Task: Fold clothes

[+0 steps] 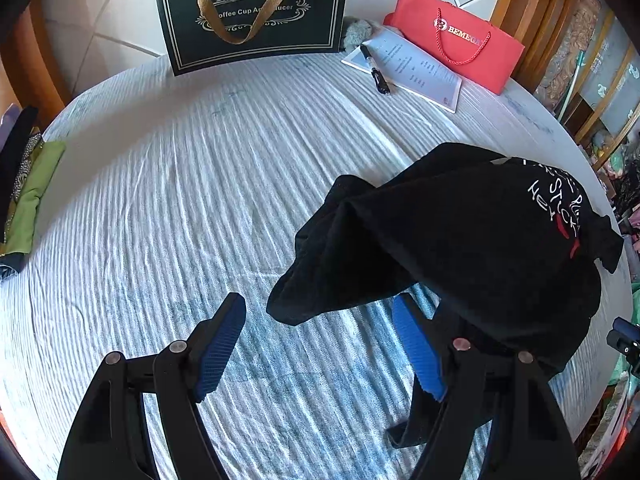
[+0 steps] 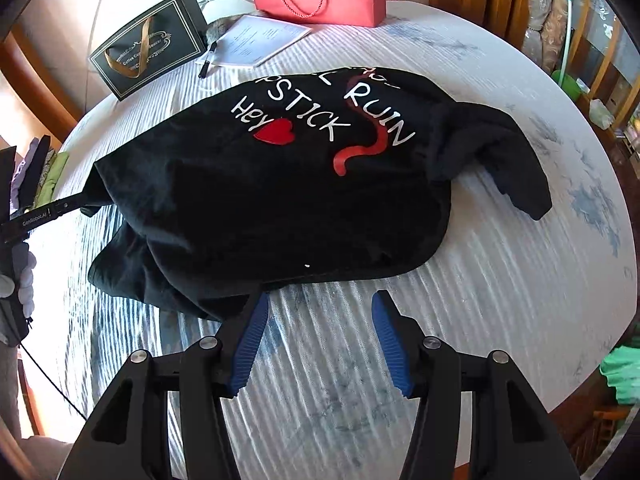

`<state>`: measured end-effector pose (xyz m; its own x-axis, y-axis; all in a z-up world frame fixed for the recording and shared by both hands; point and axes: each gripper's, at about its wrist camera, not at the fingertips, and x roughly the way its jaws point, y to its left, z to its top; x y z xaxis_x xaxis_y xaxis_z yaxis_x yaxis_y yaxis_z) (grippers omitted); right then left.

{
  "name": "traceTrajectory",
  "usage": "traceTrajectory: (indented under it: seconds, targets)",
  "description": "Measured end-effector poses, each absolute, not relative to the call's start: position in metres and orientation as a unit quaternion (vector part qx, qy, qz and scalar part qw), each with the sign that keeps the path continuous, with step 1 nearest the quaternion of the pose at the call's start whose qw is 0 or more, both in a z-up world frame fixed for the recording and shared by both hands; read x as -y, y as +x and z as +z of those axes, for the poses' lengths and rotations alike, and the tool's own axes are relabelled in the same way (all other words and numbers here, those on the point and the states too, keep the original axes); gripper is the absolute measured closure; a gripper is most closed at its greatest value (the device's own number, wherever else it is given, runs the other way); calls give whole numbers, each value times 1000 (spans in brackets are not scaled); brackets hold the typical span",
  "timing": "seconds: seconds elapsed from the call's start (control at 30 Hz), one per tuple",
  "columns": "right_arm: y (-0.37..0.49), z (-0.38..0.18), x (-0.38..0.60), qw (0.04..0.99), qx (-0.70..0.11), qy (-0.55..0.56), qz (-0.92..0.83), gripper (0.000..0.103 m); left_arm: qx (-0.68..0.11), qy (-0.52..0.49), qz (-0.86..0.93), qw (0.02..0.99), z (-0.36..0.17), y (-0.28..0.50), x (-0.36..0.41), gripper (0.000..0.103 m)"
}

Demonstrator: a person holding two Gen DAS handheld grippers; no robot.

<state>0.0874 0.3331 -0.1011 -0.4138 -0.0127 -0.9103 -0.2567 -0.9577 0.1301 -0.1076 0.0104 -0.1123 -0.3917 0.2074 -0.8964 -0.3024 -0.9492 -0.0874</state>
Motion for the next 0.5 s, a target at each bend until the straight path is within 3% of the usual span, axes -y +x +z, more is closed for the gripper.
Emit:
traceTrajectory:
  seconds: [0.3,0.4,0.47,0.5]
  targets:
    - [94,-94,-420,154,-171,-512,827,49,-43,-547,824,144,-142,-122,-34,27]
    - [78,-92,-462,158,-198,-504,826,43,-27,-550,826,118,-146,-126,-42,29]
    - [64,-91,-482,157,-200,-501,827,43,-10,-551,827,108,-143,-128,-46,50]
    - [55,-90,-489,153,-193,-501,830,43,-2,-551,828,103,-141,-128,-49,73]
